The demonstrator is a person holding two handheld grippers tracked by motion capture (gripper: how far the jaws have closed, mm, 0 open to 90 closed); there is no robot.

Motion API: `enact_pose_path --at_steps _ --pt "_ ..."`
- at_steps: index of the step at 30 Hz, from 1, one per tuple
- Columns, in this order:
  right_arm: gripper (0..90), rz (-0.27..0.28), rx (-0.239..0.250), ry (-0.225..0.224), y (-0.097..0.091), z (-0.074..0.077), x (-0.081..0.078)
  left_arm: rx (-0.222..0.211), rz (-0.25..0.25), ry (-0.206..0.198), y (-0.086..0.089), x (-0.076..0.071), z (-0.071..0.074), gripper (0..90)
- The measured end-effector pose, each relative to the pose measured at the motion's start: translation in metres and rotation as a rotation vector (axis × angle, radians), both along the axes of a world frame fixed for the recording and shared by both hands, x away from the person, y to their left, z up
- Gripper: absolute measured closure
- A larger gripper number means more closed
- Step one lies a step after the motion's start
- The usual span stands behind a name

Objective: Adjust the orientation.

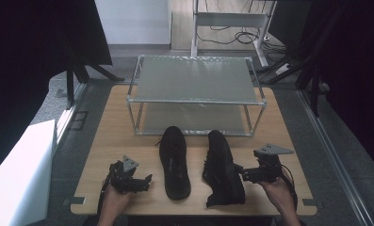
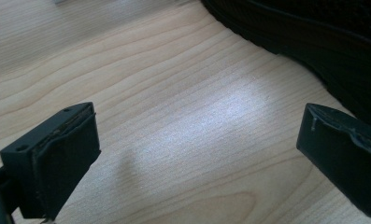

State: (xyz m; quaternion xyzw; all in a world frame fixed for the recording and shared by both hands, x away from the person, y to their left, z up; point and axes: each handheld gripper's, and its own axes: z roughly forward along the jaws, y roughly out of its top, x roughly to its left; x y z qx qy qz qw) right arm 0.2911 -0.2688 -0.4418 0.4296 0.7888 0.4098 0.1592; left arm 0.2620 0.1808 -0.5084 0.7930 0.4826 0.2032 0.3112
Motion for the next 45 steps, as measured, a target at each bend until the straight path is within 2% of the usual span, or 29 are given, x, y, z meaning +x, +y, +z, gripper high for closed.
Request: enact_pose_path --at_steps 5,7,12,17,24,28,35,37,45 --pt "0.0 0.001 -0.040 0.008 0.005 -0.005 0.002 0.009 -0.004 0.008 -0.001 0.000 -0.001 0.0" --pt "0.0 -0.004 -0.029 0.010 0.002 -0.007 0.003 0.013 -0.006 0.011 -0.001 0.000 -0.001 0.0" --pt "0.0 -0.033 -0.057 -0.014 -0.004 -0.005 0.001 0.014 -0.005 0.011 0.000 0.000 -0.001 0.0" --pt "1.9 -0.076 -0.037 -0.019 -0.018 -0.005 -0.001 0.018 -0.003 0.016 0.000 0.000 -0.002 0.0" --pt "11.8 -0.163 -0.052 -0.033 -0.046 -0.007 -0.005 0.022 -0.010 0.021 -0.002 0.002 -0.003 0.0" --pt "13.1 -0.201 -0.032 -0.006 -0.062 -0.016 -0.003 0.023 -0.012 0.021 -0.003 0.002 -0.003 0.0" --pt "13.0 -0.252 -0.047 0.029 -0.080 -0.027 0.000 0.017 -0.011 0.022 -0.002 0.002 -0.002 0.0" --pt "12.8 -0.264 -0.032 0.044 -0.087 -0.030 0.001 0.017 -0.011 0.023 -0.002 0.002 -0.002 0.0" --pt "11.7 -0.274 0.010 0.053 -0.097 -0.036 0.001 0.021 0.001 0.026 -0.001 0.002 -0.002 0.0"
